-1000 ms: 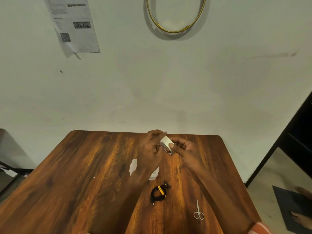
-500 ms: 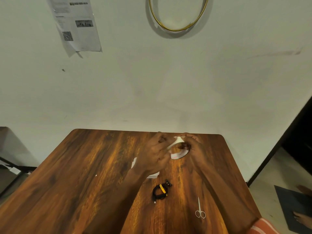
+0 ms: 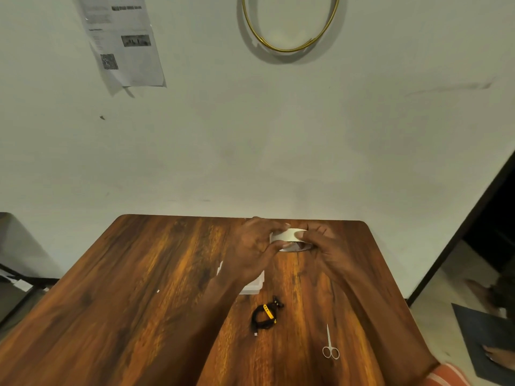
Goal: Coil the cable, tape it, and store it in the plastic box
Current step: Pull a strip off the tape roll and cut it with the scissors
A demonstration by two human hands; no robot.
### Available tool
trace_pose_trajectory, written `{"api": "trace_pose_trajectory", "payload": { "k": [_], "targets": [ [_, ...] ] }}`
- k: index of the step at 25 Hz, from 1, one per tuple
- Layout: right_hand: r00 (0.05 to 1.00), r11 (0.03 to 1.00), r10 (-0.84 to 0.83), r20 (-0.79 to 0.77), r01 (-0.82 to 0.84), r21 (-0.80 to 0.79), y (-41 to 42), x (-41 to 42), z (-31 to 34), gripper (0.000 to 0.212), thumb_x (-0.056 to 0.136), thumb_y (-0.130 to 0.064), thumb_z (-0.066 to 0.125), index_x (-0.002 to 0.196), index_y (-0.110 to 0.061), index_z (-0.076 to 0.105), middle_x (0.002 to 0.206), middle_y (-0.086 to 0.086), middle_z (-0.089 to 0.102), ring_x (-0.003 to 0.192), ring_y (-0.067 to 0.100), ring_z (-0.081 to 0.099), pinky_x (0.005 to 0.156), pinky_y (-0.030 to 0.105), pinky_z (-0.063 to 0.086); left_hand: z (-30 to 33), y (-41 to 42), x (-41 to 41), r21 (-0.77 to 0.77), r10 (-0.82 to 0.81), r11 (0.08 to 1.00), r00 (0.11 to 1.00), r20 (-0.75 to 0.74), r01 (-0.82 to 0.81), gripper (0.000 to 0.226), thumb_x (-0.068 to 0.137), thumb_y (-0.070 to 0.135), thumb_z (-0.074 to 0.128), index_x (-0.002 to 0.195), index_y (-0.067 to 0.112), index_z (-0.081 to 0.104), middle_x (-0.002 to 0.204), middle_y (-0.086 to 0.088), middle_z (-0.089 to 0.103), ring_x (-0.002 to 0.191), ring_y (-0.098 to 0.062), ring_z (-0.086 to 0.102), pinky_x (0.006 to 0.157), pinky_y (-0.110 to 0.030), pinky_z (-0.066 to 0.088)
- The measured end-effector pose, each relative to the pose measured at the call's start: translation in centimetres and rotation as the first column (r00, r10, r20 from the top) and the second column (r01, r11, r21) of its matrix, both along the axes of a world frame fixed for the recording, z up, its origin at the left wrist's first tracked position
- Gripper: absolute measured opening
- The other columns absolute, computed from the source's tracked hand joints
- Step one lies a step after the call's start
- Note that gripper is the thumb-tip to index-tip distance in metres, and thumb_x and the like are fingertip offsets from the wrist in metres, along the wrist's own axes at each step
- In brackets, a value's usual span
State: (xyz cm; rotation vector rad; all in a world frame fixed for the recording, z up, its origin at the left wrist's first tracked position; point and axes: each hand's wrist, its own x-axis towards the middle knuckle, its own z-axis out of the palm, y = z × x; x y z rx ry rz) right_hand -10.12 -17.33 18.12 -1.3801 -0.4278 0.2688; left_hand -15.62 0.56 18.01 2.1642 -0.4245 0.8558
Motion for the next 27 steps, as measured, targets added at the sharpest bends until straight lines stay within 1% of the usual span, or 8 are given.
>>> {"api": "trace_pose_trajectory", "payload": {
  "k": [3, 6, 10, 15, 17, 19, 22, 27],
  "targets": [
    [0.995, 0.989, -0.041, 0.096, 0.054, -0.137, 0.1, 0.0, 0.5, 0.026, 0.088, -0.005, 0.065, 0.075, -0.023, 0.079, 0.079, 0.000, 0.076, 0.079, 0.021, 0.068, 0.075, 0.034, 0.053, 1.0, -0.2, -0.2, 0.031, -0.008, 0.999, 0.995, -0.098, 0.011, 0.039, 0.080, 0.023, 0.080, 0.112, 0.033, 0.059, 0.115, 0.003, 0.073, 0.108, -0.014, 0.068, 0.089, -0.038, 0.056],
    [0.973, 0.976, -0.039, 0.227, 0.086, -0.200, 0.3, -0.4, 1.0, 0.031, 0.086, -0.001, 0.066, 0.088, -0.030, 0.077, 0.093, -0.003, 0.078, 0.090, 0.017, 0.072, 0.081, 0.032, 0.056, 1.4, -0.3, 0.1, 0.096, 0.040, 0.995, 0.986, -0.162, -0.025, 0.050, 0.079, 0.023, 0.081, 0.122, 0.031, 0.057, 0.122, 0.009, 0.070, 0.115, -0.013, 0.063, 0.094, -0.040, 0.054],
    [0.969, 0.958, -0.044, 0.244, 0.110, -0.265, 0.1, -0.2, 1.3, 0.036, 0.087, 0.001, 0.060, 0.082, -0.031, 0.075, 0.087, -0.002, 0.076, 0.086, 0.020, 0.070, 0.080, 0.042, 0.056, 1.2, 0.4, 0.5, 0.099, 0.023, 0.995, 0.973, -0.229, 0.000, 0.069, 0.079, 0.023, 0.081, 0.134, 0.034, 0.041, 0.118, 0.012, 0.072, 0.117, -0.010, 0.062, 0.096, -0.033, 0.053],
    [0.945, 0.938, -0.027, 0.325, 0.136, -0.319, 0.3, -0.1, 0.6, 0.019, 0.078, -0.027, 0.065, 0.081, -0.012, 0.077, 0.081, 0.017, 0.072, 0.079, 0.036, 0.067, 0.070, 0.052, 0.054, 1.1, 0.3, 0.8, 0.184, 0.061, 0.983, 0.959, -0.276, -0.010, 0.066, 0.081, 0.031, 0.078, 0.139, 0.030, 0.047, 0.122, 0.034, 0.052, 0.118, -0.005, 0.057, 0.101, -0.038, 0.050],
    [0.945, 0.939, -0.002, 0.327, 0.114, -0.325, 0.2, 0.0, 0.4, 0.009, 0.083, -0.019, 0.069, 0.079, -0.014, 0.076, 0.077, 0.010, 0.073, 0.077, 0.029, 0.068, 0.068, 0.047, 0.054, 1.0, 0.3, 0.9, 0.189, 0.052, 0.982, 0.958, -0.282, 0.003, 0.069, 0.081, 0.031, 0.078, 0.142, 0.028, 0.045, 0.125, 0.029, 0.059, 0.119, -0.005, 0.057, 0.102, -0.040, 0.049],
    [0.957, 0.946, 0.028, 0.289, 0.068, -0.316, 0.0, 0.1, 0.5, 0.023, 0.087, -0.004, 0.065, 0.079, -0.024, 0.075, 0.073, -0.007, 0.074, 0.074, 0.009, 0.068, 0.068, 0.031, 0.053, 1.1, 0.5, 0.9, 0.169, 0.037, 0.986, 0.961, -0.275, 0.011, 0.073, 0.080, 0.027, 0.080, 0.143, 0.029, 0.042, 0.122, 0.018, 0.068, 0.118, -0.007, 0.059, 0.102, -0.040, 0.049],
    [0.970, 0.957, 0.119, 0.210, -0.056, -0.286, -0.4, 0.4, 0.2, 0.032, 0.091, 0.003, 0.056, 0.088, -0.022, 0.075, 0.076, -0.008, 0.076, 0.078, 0.005, 0.069, 0.075, 0.018, 0.053, 1.4, 0.9, 0.8, 0.120, 0.013, 0.993, 0.959, -0.283, 0.022, 0.080, 0.079, 0.022, 0.081, 0.141, 0.038, 0.032, 0.114, 0.015, 0.072, 0.112, 0.002, 0.060, 0.098, -0.019, 0.045],
    [0.978, 0.974, 0.152, 0.141, -0.124, -0.188, -0.5, 1.2, -0.6, 0.015, 0.090, -0.013, 0.065, 0.089, -0.020, 0.079, 0.076, 0.006, 0.073, 0.073, 0.015, 0.065, 0.073, 0.031, 0.050, 1.6, 0.8, 0.9, 0.049, -0.019, 0.998, 0.943, -0.333, 0.038, 0.082, 0.077, 0.024, 0.083, 0.144, 0.031, 0.036, 0.108, 0.017, 0.074, 0.101, 0.017, 0.056, 0.088, 0.004, 0.035]
  ]
}}
